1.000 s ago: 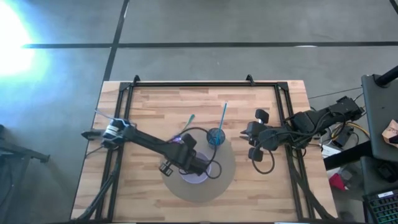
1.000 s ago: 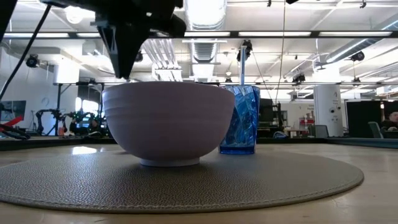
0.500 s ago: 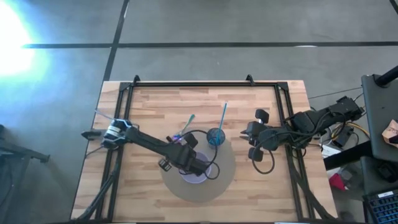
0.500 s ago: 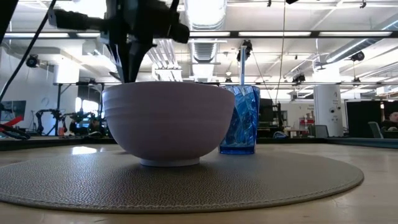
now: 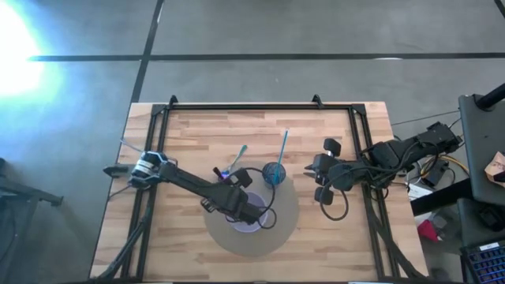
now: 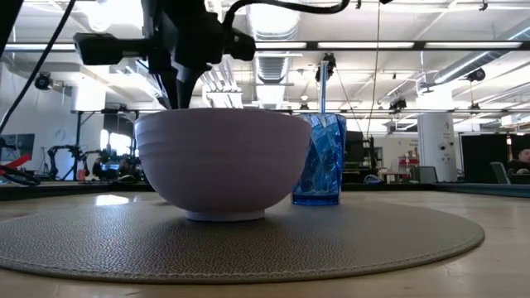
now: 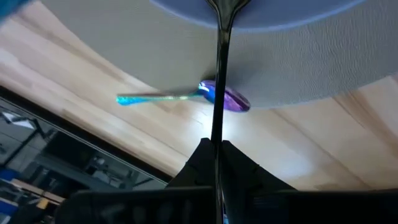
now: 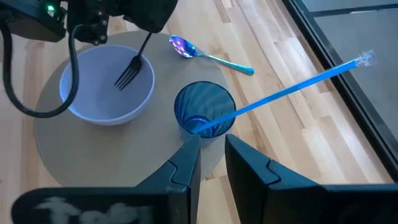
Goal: Pick & Place Utensil
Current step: Put the fork into the bowl
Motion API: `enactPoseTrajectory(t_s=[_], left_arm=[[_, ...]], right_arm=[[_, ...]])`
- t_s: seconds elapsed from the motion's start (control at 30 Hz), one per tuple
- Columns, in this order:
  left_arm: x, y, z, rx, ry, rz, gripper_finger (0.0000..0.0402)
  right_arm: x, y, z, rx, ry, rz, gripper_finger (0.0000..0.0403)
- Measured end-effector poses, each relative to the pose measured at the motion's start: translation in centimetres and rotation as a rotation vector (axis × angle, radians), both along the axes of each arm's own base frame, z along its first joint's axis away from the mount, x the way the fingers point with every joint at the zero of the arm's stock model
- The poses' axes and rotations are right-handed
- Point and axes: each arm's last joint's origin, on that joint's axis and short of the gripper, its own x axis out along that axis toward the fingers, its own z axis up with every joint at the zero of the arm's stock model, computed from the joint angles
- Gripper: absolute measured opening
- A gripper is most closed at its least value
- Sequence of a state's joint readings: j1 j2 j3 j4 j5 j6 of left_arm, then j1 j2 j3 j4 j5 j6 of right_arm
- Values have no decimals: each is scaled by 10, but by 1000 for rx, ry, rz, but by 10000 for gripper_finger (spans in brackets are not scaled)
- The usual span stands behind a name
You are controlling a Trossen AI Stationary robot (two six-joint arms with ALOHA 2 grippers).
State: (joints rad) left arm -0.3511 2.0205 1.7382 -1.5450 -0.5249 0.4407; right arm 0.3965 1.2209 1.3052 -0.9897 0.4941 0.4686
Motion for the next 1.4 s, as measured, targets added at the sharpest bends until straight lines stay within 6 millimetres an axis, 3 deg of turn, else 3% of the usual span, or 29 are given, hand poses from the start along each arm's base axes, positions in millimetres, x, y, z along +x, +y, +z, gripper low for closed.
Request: enactPoseTrajectory(t_s=[0.3,0.73,1.4], left_arm=[[2,-19,-1,80,-60,-161,3],[-4,-28,-15,204,-17,-315,2],[-9,-33,-24,216,44,-393,12]], right_arm=[[0,0,0,-1,-1,-1,68],[0,0,0,1,-2,-3,68],[0,0,0,3,-5,-2,68]])
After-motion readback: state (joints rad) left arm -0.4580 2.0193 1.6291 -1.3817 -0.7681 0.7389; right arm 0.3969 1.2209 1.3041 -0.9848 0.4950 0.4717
